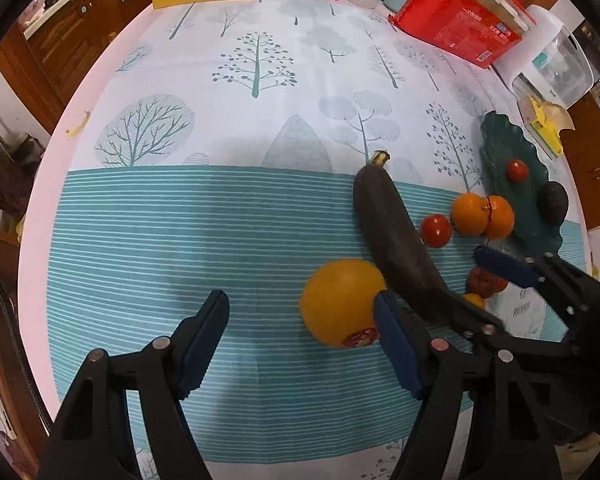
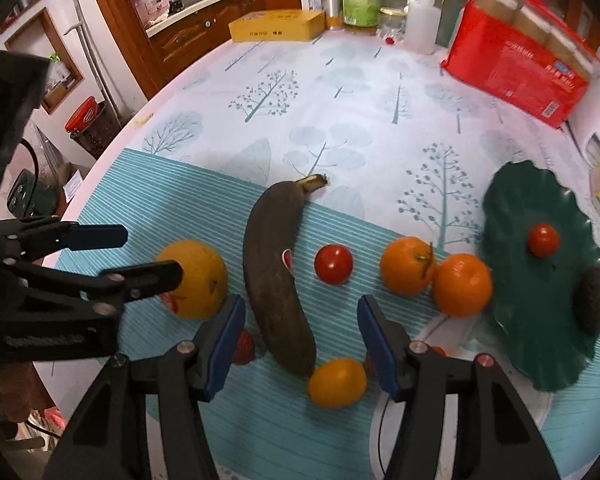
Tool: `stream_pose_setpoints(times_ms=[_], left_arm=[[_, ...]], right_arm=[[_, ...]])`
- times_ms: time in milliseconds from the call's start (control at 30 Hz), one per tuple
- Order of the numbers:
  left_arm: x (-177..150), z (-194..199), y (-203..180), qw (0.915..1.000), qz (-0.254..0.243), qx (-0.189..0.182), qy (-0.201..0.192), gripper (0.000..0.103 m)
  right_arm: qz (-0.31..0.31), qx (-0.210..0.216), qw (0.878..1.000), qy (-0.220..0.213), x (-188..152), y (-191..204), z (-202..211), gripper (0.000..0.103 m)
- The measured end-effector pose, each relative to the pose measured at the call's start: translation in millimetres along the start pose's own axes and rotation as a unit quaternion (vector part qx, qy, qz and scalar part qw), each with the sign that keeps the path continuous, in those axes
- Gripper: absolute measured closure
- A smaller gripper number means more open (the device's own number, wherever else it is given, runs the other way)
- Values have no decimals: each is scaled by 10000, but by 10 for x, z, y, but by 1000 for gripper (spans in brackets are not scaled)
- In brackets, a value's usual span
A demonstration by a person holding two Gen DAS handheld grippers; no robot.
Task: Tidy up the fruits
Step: 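Grasp the dark banana with the right tool while the left tool grasps the grapefruit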
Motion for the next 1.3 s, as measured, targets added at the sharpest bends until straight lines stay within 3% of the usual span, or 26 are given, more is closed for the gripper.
stream_pose_setpoints(times_ms=[167, 333, 600, 967, 1100, 1300], left_arm=[[27, -30, -42, 9999, -120, -51, 104, 30], [51, -10, -53, 9997, -199, -38, 111, 30], [28, -46, -83, 9993, -239, -130, 253, 30], [-17, -200, -176, 9983, -241, -291, 439, 31], [-28, -287, -217, 9978, -327, -201, 536, 42], [-99, -383, -271, 9972, -450, -49, 602, 48]], right_arm=[[155, 221, 9994, 209, 7, 76, -204, 51], [458, 330, 9982, 197, 28, 230, -326, 67], [625, 274, 9976, -66, 71, 264, -351, 70], [473, 305, 9971, -521, -15, 34, 46, 70], [353, 235, 9973, -602, -47, -44, 146, 70], [227, 93, 9974, -682, -125, -112, 257, 70]])
Point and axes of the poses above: each gripper's, at about its wrist camera, not at the fingertips, and z roughly against the way its jaws point, y to its left, x to its top, the point moved 6 cm from there along -z, roughly the way its jaws point, and after that the axes turned 5 degrees about -x, right-handed, at the moved point
